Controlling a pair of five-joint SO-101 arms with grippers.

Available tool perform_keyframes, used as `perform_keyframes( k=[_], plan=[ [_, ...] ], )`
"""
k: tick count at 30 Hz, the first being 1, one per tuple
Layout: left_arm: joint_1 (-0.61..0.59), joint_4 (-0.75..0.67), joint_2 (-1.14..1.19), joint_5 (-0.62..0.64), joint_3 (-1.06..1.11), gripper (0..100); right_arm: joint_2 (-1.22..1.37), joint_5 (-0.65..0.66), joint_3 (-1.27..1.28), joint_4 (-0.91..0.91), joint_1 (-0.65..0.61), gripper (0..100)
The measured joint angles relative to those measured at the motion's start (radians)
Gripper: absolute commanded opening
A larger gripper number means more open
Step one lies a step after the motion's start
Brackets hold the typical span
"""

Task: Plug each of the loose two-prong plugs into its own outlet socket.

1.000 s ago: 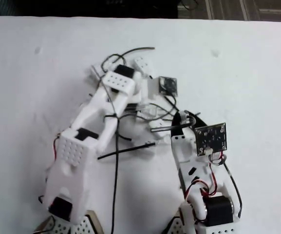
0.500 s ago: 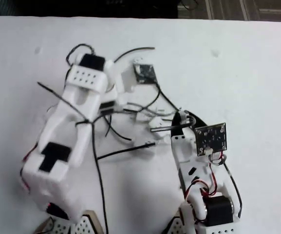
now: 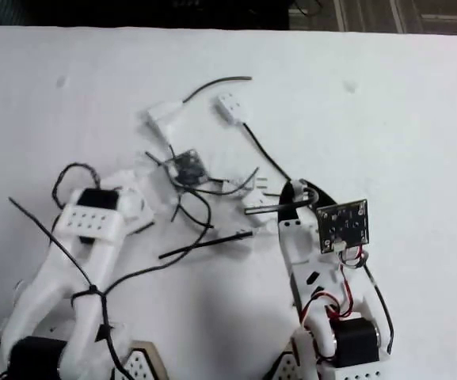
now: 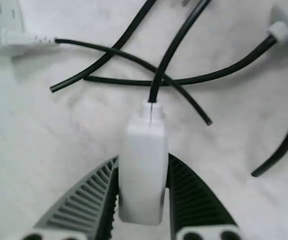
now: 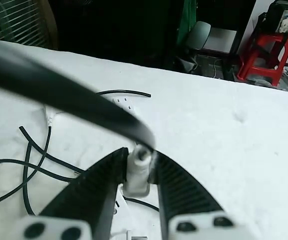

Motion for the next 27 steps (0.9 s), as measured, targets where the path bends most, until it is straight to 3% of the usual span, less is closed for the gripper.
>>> perform_keyframes(
  k=[6, 13, 27],
  plan=[
    [-0.097, -0.068, 0.031, 0.041, 0.052, 3, 0.000, 0.000, 0.000, 0.000, 0.000, 1.7],
    [-0.081, 0.006, -0.012, 0.058, 0.141, 24, 0.000, 0.000, 0.000, 0.000, 0.000, 1.7],
    [-0.107, 0.155, -0.531, 0.133, 0.238, 22, 0.000, 0.000, 0.000, 0.000, 0.000, 1.7]
  ],
)
